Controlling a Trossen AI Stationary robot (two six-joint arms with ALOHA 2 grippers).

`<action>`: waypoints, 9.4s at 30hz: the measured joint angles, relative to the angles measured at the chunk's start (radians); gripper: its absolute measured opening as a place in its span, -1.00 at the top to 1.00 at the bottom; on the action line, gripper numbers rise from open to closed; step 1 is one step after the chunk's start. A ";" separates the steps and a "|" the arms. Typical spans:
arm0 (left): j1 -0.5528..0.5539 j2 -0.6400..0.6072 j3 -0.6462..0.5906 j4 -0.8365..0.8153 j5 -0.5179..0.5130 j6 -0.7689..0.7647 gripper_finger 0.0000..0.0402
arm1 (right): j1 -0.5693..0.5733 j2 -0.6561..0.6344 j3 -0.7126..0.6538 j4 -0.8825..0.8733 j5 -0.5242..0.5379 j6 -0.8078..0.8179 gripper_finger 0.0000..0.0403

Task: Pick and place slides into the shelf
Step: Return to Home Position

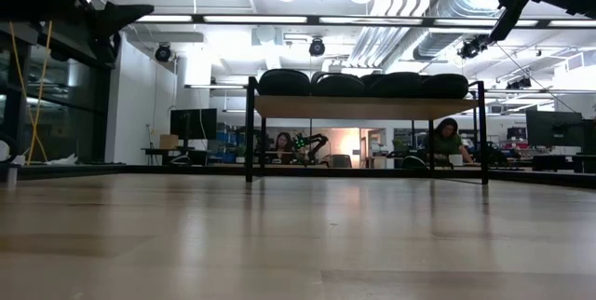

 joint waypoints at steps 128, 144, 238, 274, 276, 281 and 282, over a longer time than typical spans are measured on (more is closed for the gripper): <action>0.000 -0.011 -0.161 0.053 0.225 0.267 0.12 | 0.001 0.000 -0.001 -0.961 -0.208 -0.282 0.36; 0.000 -0.011 -0.161 0.053 0.225 0.267 0.12 | 0.001 0.000 -0.001 -0.961 -0.208 -0.282 0.36; 0.000 -0.010 -0.161 0.054 0.225 0.267 0.12 | 0.000 0.000 -0.001 -0.961 -0.207 -0.282 0.36; 0.000 -0.011 -0.160 0.054 0.225 0.267 0.12 | 0.000 0.000 -0.001 -0.961 -0.208 -0.282 0.36; 0.000 -0.011 -0.160 0.053 0.225 0.267 0.12 | 0.001 0.000 -0.001 -0.961 -0.207 -0.283 0.36; 0.000 -0.010 -0.160 0.054 0.225 0.267 0.12 | 0.000 0.000 0.000 -0.961 -0.208 -0.282 0.36; 0.000 -0.011 -0.160 0.054 0.225 0.267 0.12 | 0.001 0.000 -0.001 -0.961 -0.208 -0.282 0.36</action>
